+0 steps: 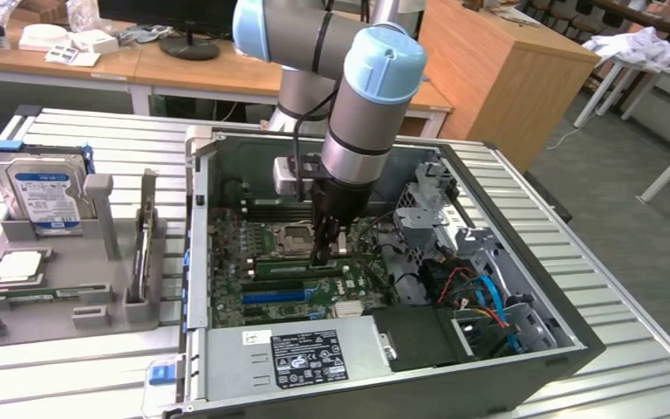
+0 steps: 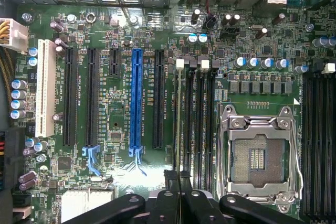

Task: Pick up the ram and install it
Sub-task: 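Insert the ram into the slot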

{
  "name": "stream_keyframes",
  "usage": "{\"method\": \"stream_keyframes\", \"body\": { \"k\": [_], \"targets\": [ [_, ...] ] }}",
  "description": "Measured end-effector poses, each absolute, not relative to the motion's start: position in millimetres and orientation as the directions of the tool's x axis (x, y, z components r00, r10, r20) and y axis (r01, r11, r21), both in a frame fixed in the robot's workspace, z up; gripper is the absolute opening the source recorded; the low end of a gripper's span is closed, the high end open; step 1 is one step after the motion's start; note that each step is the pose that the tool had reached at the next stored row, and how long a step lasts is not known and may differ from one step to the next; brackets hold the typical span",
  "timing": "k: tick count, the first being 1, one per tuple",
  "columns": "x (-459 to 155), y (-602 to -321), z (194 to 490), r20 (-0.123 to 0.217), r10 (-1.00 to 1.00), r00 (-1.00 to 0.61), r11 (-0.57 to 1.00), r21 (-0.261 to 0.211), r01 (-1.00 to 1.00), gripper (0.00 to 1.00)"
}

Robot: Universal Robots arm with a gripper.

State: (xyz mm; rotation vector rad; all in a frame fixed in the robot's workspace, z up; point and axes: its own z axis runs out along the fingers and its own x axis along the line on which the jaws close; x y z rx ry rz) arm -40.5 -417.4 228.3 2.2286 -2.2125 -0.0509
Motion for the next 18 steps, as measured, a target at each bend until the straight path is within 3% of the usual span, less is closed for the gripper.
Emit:
{"method": "stream_keyframes", "body": {
  "k": [2,5,18],
  "targets": [
    [-41,-417,228,-0.022,-1.000,0.007,-0.008,0.023,-1.000,0.13],
    [-41,-417,228,-0.022,-1.000,0.007,-0.008,0.023,-1.000,0.25],
    [-41,-417,240,-0.022,-1.000,0.007,-0.008,0.023,-1.000,0.25]
  ]
}}
